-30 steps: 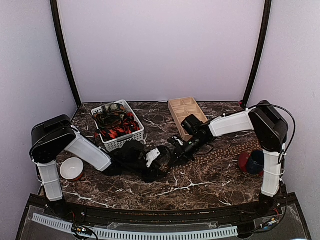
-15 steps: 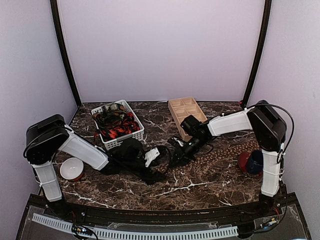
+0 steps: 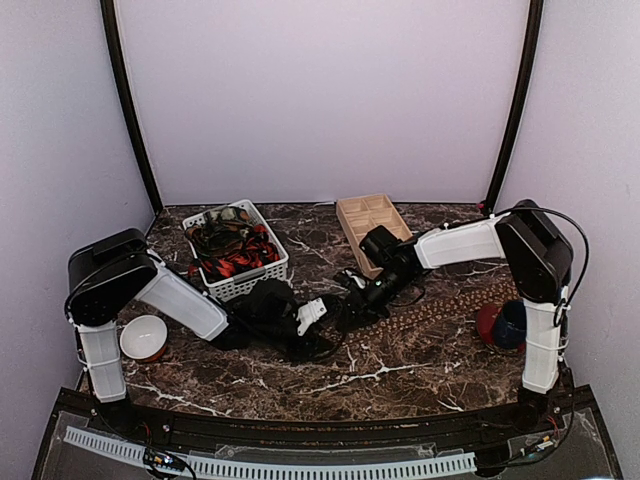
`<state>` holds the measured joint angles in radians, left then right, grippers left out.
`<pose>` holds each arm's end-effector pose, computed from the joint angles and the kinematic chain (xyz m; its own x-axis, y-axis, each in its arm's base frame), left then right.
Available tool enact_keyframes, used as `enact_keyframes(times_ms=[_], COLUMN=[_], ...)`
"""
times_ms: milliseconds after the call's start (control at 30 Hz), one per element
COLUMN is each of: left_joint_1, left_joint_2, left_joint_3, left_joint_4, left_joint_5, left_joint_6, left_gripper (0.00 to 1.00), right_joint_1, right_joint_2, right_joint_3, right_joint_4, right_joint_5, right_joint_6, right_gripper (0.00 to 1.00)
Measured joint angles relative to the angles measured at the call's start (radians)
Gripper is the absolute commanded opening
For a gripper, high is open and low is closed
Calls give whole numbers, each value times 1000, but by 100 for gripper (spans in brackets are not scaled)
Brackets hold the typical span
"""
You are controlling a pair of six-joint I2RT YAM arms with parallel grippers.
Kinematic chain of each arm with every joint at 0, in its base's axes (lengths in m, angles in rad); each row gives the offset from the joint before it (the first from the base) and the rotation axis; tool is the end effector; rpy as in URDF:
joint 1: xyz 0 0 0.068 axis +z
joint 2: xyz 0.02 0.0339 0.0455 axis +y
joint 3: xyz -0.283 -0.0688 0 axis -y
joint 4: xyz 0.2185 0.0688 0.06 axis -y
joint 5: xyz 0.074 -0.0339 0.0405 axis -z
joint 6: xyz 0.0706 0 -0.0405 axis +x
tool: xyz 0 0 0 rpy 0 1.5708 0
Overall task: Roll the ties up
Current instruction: Adjust the tie at the center of the board.
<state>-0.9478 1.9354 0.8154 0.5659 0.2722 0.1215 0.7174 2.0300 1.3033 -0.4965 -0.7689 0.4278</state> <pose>0.2126 -0.3285 0.1326 -0.1938 0.4698 -0.8612 0.9461 0.3217 -0.0374 0.2624 0.2941 0.1496 -0.9147 -0.4023 -0.0387 -0.2984 0.6075 0.7362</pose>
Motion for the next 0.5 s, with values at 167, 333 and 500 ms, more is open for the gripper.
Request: enact_keyframes(times_ms=[167, 333, 500], left_joint_1=[-6, -6, -9], left_joint_2=[-35, -35, -35], left_joint_3=[-35, -35, -34], left_joint_4=[-17, -17, -17], left_joint_5=[0, -2, -6], left_joint_6=[2, -24, -39], left_gripper=[33, 33, 34], right_joint_1=[-2, -2, 4], right_joint_2=[-6, -22, -22], right_joint_3=[-19, -76, -78], right_joint_4=[51, 99, 100], right_joint_5=[-29, -85, -113], right_joint_6=[64, 128, 134], right_gripper=[40, 42, 33])
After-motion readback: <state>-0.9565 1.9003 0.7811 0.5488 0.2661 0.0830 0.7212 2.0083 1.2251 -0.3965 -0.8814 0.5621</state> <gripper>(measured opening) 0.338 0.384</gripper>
